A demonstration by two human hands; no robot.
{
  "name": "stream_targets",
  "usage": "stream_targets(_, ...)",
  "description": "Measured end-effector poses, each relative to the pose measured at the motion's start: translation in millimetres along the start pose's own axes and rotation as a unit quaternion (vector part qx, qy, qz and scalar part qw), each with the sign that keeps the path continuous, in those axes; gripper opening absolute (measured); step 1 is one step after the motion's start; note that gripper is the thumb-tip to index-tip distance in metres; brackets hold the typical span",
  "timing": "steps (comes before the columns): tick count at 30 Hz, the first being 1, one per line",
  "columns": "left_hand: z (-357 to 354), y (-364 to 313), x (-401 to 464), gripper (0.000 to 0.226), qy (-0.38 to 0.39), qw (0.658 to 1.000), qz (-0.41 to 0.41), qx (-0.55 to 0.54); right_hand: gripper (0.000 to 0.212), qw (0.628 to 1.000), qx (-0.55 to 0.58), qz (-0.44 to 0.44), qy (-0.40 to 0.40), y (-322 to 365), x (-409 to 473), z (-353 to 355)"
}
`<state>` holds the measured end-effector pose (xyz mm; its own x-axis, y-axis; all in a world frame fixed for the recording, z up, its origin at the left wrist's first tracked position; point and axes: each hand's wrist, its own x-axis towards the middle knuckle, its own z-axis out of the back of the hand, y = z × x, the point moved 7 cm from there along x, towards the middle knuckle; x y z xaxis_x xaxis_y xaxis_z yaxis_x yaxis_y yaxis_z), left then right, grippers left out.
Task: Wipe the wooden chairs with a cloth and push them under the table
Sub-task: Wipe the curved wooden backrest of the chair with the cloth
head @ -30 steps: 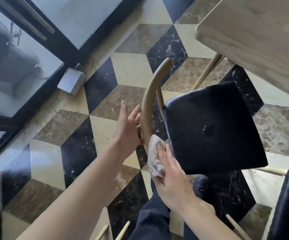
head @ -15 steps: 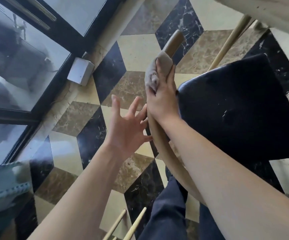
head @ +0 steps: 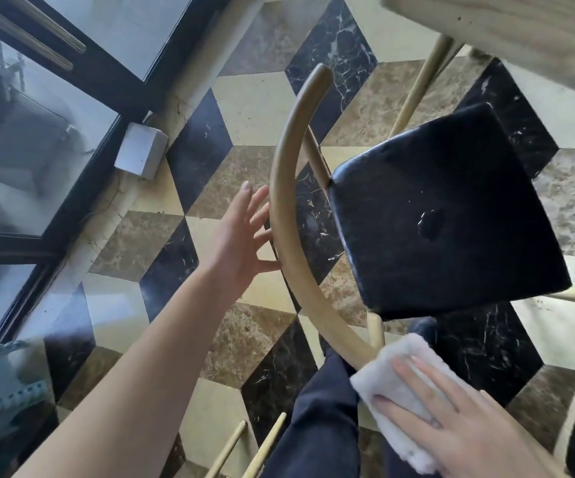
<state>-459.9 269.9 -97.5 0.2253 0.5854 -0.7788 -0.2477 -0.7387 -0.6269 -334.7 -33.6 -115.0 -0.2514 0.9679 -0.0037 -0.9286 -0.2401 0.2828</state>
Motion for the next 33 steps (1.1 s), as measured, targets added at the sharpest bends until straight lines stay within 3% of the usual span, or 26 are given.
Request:
stream_targets(3, -12, 3, -1, 0.054, -0.012, 0.996, -0.030, 0.080, 0.061, 0.998, 0.052, -0.026, 0.032, -15, -19, 7)
stream_targets(6, -19, 6, 0, 0.073, -0.017, 0.991, -0.035, 0.127, 0.069, 0.982, 0.159, -0.082, 0.066, -17, -7, 21)
stream_targets(8, -21, 3, 1, 0.082, -0.016, 0.990, -0.034, 0.133, 0.076, 0.959, 0.236, -0.129, 0.093, -16, 13, 22)
stream_targets(12, -29, 5, -2, 0.093, -0.032, 0.988, -0.042, 0.145, 0.074, 0.928, 0.339, -0.121, 0.096, -12, 86, 12)
stream_targets(15, -36, 12, -4, 0.107, -0.046, 0.989, -0.071, 0.122, 0.071, 0.863, 0.474, -0.165, 0.057, -20, 161, -2)
stream_targets(18, -40, 23, -7, 0.093, -0.088, 0.988, -0.100, 0.077, 0.073, 0.800, 0.560, -0.215, 0.025, -32, 206, -8)
stream_targets(20, -40, 29, -8, 0.086, -0.116, 0.983, -0.112, 0.082, 0.074, 0.784, 0.575, -0.234, 0.011, -35, 211, -8)
stream_targets(23, -42, 27, -5, 0.085, -0.122, 0.966, -0.140, 0.178, 0.072, 0.805, 0.552, -0.218, 0.004, -24, 184, -2)
stream_targets(26, -42, 21, -6, 0.083, -0.158, 0.936, -0.157, 0.274, 0.072, 0.864, 0.462, -0.194, 0.046, -13, 122, 5)
stream_targets(30, -46, 23, -12, 0.087, -0.170, 0.917, -0.167, 0.318, 0.085, 0.941, 0.278, -0.160, 0.109, -13, 19, 19)
stream_targets(33, -46, 22, -13, 0.079, -0.179, 0.921, -0.166, 0.303, 0.085, 0.920, 0.280, -0.231, 0.147, -33, -31, 28)
